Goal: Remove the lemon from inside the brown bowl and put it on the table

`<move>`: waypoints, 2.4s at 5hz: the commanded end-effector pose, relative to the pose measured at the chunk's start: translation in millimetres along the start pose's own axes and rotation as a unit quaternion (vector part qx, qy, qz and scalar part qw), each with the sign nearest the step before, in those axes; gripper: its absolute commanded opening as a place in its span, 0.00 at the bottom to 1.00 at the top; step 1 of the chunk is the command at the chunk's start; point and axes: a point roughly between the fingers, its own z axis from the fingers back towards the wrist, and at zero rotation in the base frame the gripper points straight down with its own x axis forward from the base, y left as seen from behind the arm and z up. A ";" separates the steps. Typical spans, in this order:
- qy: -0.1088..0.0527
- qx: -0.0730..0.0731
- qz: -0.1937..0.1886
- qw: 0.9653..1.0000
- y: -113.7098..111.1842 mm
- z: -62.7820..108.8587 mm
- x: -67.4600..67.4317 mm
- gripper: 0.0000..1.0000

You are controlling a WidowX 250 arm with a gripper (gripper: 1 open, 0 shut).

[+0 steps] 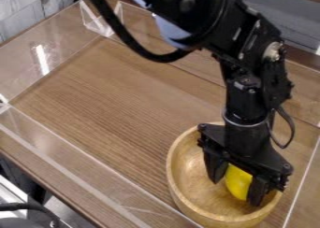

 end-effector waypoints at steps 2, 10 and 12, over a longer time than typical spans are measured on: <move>-0.007 0.003 -0.004 1.000 2.5 -1.7 3.0 0.00; 0.009 0.017 -0.004 1.000 17.4 19.5 4.1 0.00; 0.013 0.019 -0.006 1.000 19.4 26.8 3.2 0.00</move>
